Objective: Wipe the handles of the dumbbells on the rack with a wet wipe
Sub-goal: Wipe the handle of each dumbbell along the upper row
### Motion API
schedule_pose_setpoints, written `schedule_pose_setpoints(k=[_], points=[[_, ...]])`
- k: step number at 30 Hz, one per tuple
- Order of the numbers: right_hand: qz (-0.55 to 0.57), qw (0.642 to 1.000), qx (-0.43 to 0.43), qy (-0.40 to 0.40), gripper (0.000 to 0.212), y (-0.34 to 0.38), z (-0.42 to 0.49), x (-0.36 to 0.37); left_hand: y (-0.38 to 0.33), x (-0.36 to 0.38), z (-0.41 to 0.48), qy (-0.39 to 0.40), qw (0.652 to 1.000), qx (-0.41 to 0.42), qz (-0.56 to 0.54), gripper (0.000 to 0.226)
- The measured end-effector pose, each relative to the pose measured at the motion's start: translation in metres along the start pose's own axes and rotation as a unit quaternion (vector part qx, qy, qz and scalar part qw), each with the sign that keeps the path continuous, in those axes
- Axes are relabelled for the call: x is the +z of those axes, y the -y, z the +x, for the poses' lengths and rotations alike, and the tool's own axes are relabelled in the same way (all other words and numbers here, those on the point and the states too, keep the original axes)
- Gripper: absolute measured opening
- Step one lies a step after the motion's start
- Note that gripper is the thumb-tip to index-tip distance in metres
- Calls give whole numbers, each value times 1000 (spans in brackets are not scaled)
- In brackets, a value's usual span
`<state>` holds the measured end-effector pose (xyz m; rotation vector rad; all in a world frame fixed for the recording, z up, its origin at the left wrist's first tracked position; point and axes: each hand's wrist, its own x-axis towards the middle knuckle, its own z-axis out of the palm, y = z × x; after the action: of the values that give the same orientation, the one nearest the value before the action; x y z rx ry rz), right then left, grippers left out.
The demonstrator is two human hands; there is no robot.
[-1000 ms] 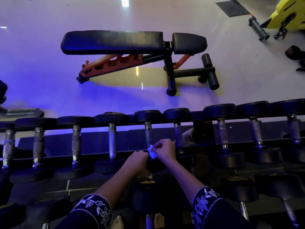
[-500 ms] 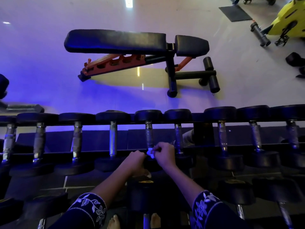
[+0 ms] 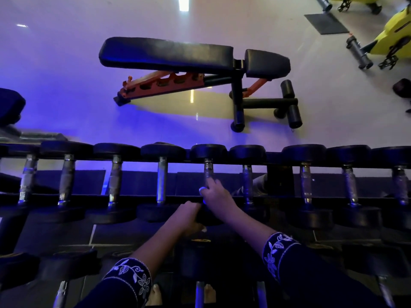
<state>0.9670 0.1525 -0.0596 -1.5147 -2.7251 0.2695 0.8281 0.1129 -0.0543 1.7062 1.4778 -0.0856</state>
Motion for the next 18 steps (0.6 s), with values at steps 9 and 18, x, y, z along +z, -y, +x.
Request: schedule_pose_setpoints(k=[9, 18], points=[[-66, 997, 34, -5, 6, -4, 43, -35, 7, -6, 5, 39, 999, 23, 15, 57], [45, 997, 64, 29, 16, -7, 37, -24, 9, -3, 6, 18, 999, 47, 0, 59]])
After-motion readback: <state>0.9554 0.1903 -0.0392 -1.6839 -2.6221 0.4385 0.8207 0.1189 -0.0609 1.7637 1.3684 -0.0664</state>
